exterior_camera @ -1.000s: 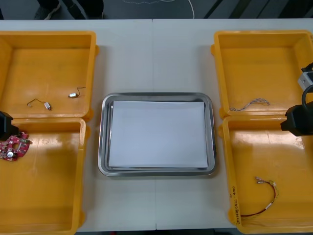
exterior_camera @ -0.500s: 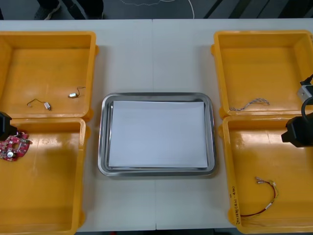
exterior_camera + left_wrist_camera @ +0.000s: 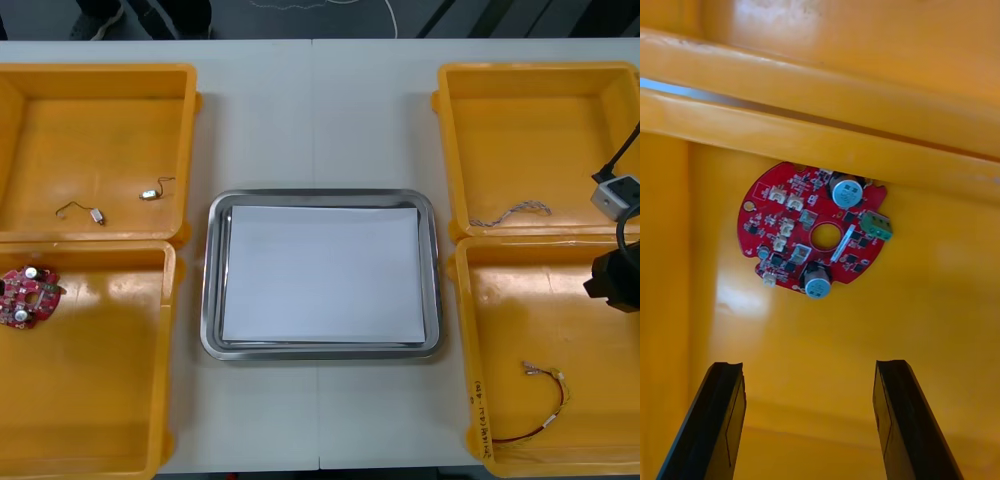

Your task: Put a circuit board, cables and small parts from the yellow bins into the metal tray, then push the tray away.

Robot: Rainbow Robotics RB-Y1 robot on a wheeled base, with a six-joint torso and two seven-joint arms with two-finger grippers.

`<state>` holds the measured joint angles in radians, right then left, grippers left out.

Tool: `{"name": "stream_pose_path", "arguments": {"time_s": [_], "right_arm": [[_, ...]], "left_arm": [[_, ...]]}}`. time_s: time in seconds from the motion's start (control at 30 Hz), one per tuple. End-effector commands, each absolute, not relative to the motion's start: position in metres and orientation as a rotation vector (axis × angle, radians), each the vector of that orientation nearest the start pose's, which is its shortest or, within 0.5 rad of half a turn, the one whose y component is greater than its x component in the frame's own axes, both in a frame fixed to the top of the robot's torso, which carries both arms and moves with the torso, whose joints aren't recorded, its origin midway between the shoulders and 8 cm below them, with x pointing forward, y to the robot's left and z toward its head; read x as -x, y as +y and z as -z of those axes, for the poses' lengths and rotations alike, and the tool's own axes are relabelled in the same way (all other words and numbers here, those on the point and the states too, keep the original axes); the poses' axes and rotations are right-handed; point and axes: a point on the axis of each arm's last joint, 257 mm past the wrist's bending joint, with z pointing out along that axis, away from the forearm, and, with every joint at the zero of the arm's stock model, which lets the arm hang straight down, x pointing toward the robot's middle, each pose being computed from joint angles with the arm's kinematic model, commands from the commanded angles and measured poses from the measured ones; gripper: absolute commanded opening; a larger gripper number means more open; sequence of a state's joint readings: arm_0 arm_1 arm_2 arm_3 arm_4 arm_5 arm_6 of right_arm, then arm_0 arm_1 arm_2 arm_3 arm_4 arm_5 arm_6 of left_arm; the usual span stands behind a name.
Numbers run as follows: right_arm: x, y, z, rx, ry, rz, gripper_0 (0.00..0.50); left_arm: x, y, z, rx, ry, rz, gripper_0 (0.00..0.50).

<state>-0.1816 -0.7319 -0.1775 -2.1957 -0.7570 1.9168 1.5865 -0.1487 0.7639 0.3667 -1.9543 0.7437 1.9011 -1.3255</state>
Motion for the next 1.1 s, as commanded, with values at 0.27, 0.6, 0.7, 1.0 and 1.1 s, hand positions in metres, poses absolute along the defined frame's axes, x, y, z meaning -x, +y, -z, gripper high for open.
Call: {"name": "stream_pose_path", "arguments": {"time_s": [0.27, 0.6, 0.7, 1.0, 1.1], "right_arm": [[-0.333, -0.351, 0.207, 0.641, 2.690, 0.209, 0.500], [-0.305, -0.348, 0.236, 0.708, 2.746, 0.164, 0.500], [-0.309, -0.340, 0.241, 0.729, 2.718, 0.142, 0.500], [-0.328, -0.313, 0.257, 0.789, 2.627, 0.160, 0.500], [-0.328, -0.311, 0.262, 0.794, 2.619, 0.166, 0.500]], "left_arm": [[-0.375, 0.455, 0.222, -0.046, 2.812, -0.139, 0.500], [-0.385, 0.453, 0.245, -0.096, 2.812, -0.133, 0.500], [-0.388, 0.455, 0.252, -0.106, 2.809, -0.137, 0.500], [-0.388, 0.458, 0.262, -0.129, 2.794, -0.143, 0.500], [-0.387, 0.460, 0.265, -0.130, 2.790, -0.144, 0.500]]}}
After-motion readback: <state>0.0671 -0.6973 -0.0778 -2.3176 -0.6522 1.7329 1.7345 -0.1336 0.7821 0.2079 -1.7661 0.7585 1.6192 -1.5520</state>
